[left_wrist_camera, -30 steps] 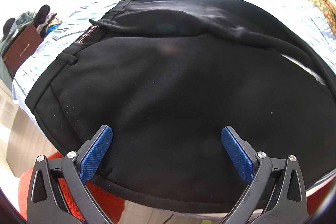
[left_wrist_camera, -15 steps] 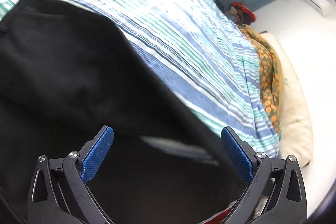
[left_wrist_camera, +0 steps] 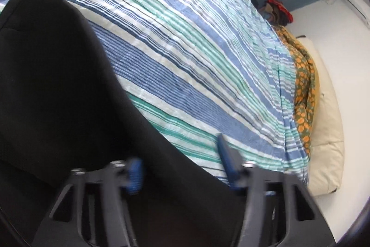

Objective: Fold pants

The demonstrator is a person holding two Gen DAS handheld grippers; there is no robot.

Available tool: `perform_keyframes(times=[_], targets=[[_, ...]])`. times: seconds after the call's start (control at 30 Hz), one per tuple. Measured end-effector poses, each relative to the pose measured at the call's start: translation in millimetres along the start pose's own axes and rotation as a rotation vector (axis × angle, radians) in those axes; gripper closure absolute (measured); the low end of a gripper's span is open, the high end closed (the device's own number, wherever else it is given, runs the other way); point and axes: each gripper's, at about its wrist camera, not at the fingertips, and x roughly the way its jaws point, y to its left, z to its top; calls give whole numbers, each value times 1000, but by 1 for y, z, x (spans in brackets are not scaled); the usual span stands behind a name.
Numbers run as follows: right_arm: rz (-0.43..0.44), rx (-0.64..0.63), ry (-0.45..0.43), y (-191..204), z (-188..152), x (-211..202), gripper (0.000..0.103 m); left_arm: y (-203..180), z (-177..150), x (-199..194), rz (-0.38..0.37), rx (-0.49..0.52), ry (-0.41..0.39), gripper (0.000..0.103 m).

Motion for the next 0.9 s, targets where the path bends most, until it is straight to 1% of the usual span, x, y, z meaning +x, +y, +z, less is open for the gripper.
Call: perform_keyframes(times=[0.03,0.07,0.1,0.13,0.2,0.27,0.33,0.4,0.43,0.47,0.53,0.57,0.6,0.63,0.67,0.7,0.73,0.77,0.8,0.83,0.87,0.9], targets=[[6,7,3,-5,-1,-2,98,1,-1,3,25,12,12,95],[-8,9,4,-9,-1,-4,98,2,-3,3,43,21,13,95],[-38,13,13,-16,-1,-2,98,1,-5,0,50,22,-4,97],[-85,27,34,-26,2,3,98,-3,-5,-5,45,25,-27,97],[-214,49,79,-51,13,21,98,-13,-5,-27,12,39,-78,97],[-269,29,72,-70,37,38,98,-29,-4,-60,-29,61,-161,97],[-271,-27,15,-73,72,52,98,-45,-9,-104,-67,96,-268,97],[-215,-59,-47,-67,105,57,98,-52,-25,-150,-81,145,-373,97],[-185,-59,-56,-66,117,60,98,-50,-35,-165,-79,162,-402,97],[-168,-55,-45,-66,123,63,98,-43,-50,-176,-73,174,-420,97],[-172,-20,36,-85,118,73,98,-22,-85,-175,-49,173,-409,97],[-200,14,92,-101,107,79,98,-7,-107,-162,-16,169,-375,97],[-245,50,151,-120,89,87,98,8,-126,-143,21,157,-326,97],[-296,88,221,-140,69,97,98,26,-148,-116,66,132,-252,97],[-360,120,290,-159,48,104,98,39,-162,-94,99,117,-194,97],[-421,146,347,-176,28,110,98,51,-174,-75,130,103,-148,97],[-456,168,387,-189,12,113,98,60,-182,-61,153,83,-121,97],[-487,187,402,-199,2,112,97,65,-187,-55,160,67,-115,97],[-480,219,389,-204,-3,108,95,67,-189,-55,150,54,-115,97],[-468,246,359,-207,-2,101,95,67,-188,-55,143,48,-112,97],[-464,252,331,-207,1,93,89,64,-187,-57,138,57,-112,97],[-458,252,308,-207,4,87,75,60,-187,-60,139,74,-115,97]])
